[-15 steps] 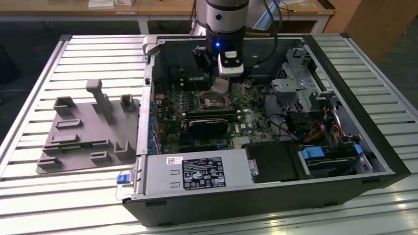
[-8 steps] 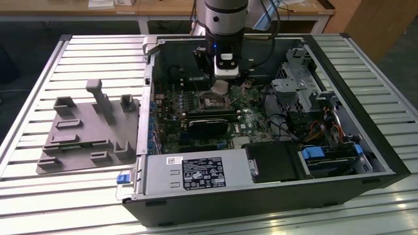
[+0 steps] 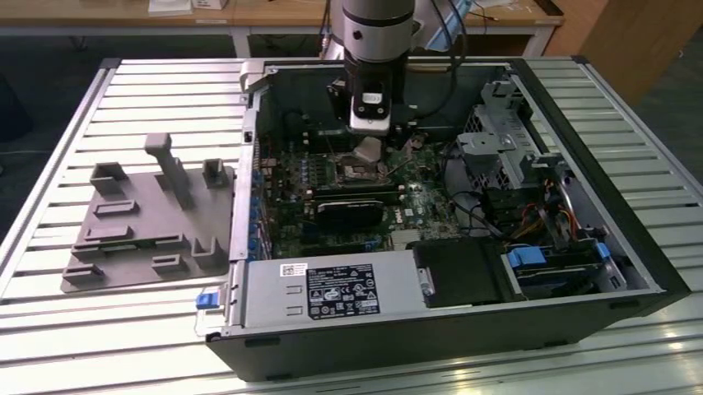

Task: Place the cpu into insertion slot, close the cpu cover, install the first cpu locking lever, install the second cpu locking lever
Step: 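Place the cpu into insertion slot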

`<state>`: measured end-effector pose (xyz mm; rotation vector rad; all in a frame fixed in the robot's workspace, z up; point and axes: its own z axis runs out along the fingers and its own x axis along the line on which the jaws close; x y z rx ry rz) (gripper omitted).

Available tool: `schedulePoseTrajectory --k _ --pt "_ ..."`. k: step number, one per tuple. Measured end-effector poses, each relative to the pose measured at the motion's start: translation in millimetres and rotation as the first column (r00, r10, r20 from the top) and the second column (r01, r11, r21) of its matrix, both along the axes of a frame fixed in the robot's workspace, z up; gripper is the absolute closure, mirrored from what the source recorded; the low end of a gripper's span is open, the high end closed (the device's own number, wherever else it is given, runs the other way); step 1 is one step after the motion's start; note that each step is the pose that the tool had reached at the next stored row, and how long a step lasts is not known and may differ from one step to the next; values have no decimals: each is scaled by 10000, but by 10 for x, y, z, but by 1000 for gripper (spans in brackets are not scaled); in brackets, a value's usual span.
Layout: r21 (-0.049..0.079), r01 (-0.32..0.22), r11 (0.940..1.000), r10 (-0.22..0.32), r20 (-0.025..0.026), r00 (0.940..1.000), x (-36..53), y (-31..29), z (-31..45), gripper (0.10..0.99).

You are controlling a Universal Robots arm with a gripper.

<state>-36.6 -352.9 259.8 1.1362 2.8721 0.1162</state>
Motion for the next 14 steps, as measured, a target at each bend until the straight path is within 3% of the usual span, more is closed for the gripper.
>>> schedulePoseTrajectory --k 3,7,14 --pt "0 556 9985 -556 0 9985 0 0 -15 549" --pt "-1 1272 9919 -1272 -1 9919 0 0 -33 549" --pt "-1 2436 9699 -2436 0 9699 0 0 -67 549"
